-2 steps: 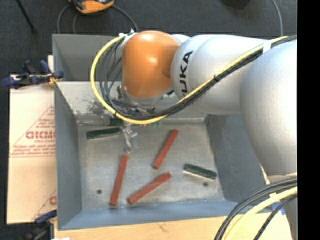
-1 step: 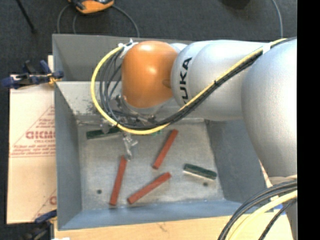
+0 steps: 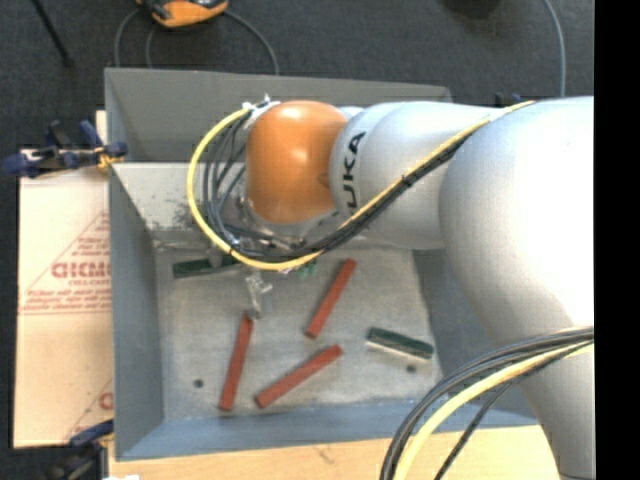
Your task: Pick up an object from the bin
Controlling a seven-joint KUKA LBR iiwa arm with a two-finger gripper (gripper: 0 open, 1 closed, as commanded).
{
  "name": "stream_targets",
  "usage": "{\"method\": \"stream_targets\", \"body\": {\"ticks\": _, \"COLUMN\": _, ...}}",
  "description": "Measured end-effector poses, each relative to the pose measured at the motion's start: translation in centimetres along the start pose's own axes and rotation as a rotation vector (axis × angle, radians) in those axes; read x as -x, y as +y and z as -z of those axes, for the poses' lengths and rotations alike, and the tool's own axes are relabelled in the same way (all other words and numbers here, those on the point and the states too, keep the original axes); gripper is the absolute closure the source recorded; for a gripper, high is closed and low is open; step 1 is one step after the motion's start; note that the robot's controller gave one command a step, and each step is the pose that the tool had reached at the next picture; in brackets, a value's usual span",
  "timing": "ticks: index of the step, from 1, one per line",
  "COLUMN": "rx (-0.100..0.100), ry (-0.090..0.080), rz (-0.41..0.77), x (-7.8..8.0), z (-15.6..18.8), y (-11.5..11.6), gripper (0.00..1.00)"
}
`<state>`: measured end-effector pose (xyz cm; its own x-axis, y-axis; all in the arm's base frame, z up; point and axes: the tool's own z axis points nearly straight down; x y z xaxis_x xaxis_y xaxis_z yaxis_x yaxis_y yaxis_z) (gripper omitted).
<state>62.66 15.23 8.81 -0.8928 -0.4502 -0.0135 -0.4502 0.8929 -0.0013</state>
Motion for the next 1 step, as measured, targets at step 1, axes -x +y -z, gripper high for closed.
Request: {"method": "stream_targets", "body": {"ticks": 1, "rx": -0.003, "ry": 0.001, "rz": 0.211, "x": 1.54, "z": -1.40, "y": 0.99, "gripper": 1.00}}
